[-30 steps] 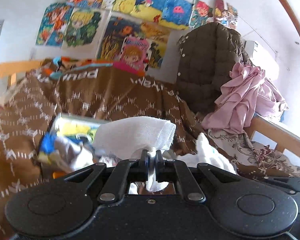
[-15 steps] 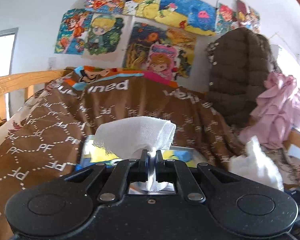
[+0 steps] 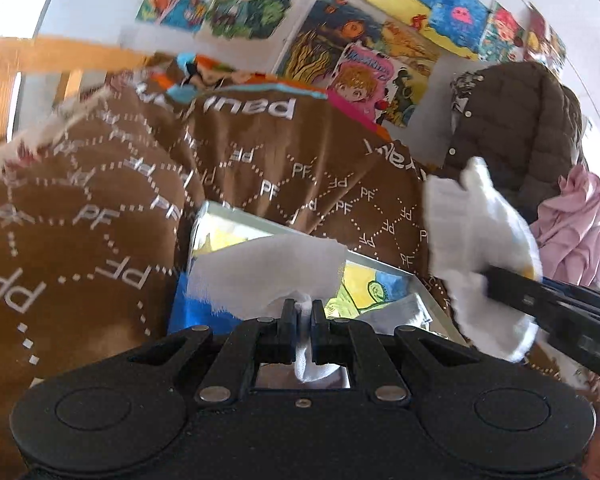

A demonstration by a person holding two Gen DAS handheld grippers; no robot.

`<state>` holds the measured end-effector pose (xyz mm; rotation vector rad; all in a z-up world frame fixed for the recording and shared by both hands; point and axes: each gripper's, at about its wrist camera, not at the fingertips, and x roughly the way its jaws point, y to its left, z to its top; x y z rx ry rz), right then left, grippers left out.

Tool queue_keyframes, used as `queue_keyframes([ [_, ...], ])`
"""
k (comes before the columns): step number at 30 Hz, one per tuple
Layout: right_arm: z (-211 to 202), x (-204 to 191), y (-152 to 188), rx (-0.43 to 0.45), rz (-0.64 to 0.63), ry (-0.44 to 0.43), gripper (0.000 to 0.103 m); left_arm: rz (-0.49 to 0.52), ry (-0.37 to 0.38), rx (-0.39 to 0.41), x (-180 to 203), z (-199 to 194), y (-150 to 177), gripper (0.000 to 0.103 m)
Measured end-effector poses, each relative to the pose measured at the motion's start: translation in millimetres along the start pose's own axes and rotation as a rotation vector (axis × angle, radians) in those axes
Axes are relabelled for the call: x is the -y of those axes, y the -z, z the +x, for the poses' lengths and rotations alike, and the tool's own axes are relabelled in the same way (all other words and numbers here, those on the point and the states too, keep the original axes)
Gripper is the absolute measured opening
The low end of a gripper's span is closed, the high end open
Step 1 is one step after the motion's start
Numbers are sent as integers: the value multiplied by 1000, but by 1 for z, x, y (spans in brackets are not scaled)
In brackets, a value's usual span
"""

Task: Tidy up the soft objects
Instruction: 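Carry the gauze cloth and muslin towel over the tray and open both tools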

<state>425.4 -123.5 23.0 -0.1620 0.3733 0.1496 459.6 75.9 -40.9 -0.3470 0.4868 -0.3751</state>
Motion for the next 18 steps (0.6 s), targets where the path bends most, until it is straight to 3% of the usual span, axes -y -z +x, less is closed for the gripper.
queue_keyframes([
  [5,52,-18,-4,-118,-23,30,20,-118,57,-70,-31,16,1,6],
  [11,86,-30,8,-233,-24,41,22,-234,120,-142,-55,33,7,8],
  [18,94,-40,17,-274,-88,58,37,-256,110,-159,-59,39,8,13],
])
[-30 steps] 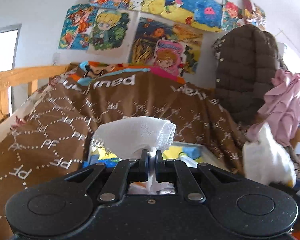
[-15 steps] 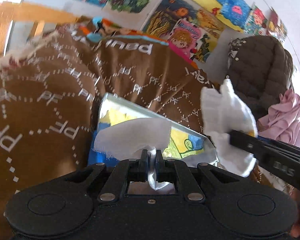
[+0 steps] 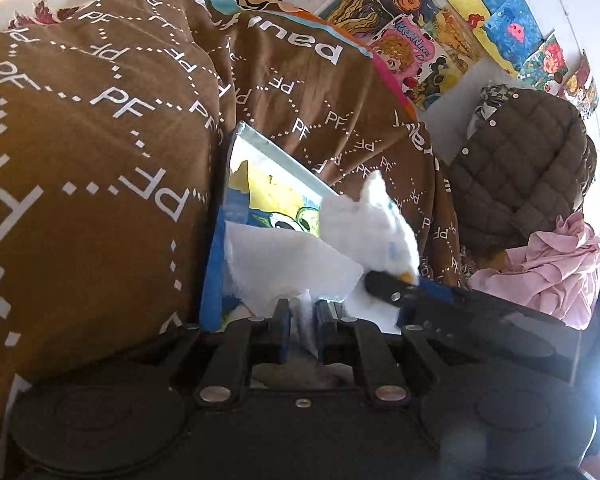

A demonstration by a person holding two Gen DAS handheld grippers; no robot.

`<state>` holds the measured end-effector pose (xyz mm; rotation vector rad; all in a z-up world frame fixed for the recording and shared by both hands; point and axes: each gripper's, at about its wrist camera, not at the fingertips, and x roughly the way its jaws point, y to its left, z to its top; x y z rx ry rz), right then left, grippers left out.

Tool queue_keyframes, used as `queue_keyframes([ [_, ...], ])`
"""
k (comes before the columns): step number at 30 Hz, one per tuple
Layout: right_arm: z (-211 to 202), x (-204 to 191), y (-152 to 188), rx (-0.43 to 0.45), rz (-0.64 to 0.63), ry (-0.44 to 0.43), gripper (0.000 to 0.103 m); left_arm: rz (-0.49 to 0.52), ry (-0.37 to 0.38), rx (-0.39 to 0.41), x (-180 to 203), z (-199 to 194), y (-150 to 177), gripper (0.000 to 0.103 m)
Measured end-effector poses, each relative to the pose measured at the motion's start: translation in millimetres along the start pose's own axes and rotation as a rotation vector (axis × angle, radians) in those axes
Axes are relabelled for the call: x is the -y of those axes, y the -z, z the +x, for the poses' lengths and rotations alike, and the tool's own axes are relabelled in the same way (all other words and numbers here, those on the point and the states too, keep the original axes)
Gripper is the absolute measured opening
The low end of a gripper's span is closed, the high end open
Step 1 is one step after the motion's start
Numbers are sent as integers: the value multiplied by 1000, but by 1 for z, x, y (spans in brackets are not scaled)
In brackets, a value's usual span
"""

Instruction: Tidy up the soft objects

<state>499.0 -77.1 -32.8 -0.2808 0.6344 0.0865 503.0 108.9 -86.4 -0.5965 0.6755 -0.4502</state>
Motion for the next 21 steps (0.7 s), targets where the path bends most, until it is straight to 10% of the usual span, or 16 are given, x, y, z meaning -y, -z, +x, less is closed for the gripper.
queue_keyframes([
  [21,-93,57,12,136,34,72,96,53,-71,19,34,-15,4,82],
])
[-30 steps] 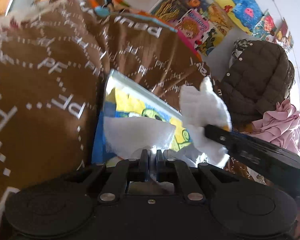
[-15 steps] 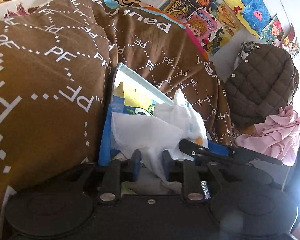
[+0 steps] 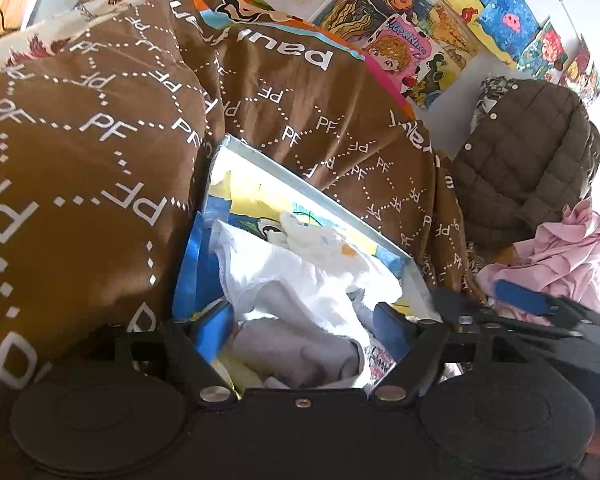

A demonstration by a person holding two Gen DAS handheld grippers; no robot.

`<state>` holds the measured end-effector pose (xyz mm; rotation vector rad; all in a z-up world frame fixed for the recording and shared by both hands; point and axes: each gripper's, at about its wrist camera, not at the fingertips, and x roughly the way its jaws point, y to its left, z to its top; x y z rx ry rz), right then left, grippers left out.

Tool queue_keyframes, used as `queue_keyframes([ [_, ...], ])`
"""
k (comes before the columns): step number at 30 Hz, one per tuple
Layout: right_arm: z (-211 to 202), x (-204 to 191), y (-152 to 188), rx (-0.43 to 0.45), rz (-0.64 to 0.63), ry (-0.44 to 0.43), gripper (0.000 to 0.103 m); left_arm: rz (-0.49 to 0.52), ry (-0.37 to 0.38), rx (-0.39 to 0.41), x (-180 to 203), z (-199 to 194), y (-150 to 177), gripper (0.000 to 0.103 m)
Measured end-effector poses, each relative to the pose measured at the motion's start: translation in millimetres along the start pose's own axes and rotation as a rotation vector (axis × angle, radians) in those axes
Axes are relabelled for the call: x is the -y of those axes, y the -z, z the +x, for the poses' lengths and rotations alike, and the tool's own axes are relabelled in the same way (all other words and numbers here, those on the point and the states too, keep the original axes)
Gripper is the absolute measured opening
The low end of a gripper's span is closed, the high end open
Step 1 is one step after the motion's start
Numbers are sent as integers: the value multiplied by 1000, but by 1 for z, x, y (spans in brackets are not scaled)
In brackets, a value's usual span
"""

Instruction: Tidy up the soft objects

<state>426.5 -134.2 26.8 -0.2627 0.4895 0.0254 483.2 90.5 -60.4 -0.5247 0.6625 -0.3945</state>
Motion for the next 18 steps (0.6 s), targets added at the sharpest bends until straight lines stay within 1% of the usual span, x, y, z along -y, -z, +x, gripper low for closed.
queue_keyframes([
  [2,-16,9,3,22,34,0,99,12,-26,4,4,-7,1,87],
  [4,-32,19,7,39,67,-5,103,29,-50,13,11,-17,1,94],
  [7,-55,31,12,50,119,-18,103,57,-83,26,24,-33,2,100],
  [11,-85,42,16,72,157,-29,103,97,-110,37,45,-59,5,101],
  [13,-98,46,17,83,181,-37,103,120,-117,55,58,-75,9,102],
  [18,-134,57,24,114,223,-55,103,223,-148,108,92,-115,24,102],
])
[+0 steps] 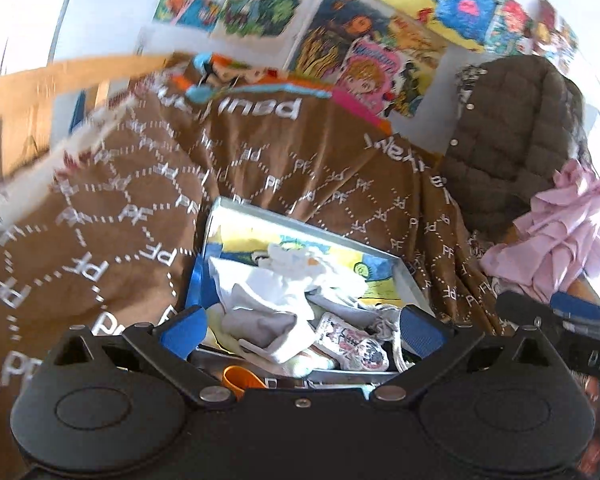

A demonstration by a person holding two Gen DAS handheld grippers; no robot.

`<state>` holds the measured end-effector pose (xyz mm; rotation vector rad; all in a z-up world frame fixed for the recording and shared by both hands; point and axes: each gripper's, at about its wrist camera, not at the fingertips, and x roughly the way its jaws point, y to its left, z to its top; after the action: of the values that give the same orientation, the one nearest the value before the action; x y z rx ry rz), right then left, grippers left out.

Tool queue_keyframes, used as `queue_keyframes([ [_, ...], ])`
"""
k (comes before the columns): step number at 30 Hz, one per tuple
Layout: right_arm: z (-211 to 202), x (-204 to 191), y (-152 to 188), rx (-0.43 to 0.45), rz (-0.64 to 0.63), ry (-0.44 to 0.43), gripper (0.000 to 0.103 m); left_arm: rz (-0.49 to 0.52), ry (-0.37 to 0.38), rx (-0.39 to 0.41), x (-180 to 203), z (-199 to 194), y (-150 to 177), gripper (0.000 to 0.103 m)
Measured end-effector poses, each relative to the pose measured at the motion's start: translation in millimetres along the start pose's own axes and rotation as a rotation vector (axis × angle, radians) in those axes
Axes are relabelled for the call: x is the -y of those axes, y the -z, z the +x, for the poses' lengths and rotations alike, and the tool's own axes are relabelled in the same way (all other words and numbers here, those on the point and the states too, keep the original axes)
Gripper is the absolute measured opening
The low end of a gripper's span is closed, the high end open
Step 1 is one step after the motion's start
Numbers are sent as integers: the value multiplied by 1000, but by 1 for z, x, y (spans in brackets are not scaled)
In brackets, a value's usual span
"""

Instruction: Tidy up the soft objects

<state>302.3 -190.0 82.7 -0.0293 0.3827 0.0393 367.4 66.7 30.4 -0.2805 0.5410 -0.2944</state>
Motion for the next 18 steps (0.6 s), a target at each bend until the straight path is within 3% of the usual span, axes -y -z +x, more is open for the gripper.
queue_keyframes([
  [8,-54,19,15,23,53,-13,103,70,-59,68,34,-58,8,102],
  [18,-104,35,56,21,132,-33,103,196,-73,86,75,-105,27,102],
])
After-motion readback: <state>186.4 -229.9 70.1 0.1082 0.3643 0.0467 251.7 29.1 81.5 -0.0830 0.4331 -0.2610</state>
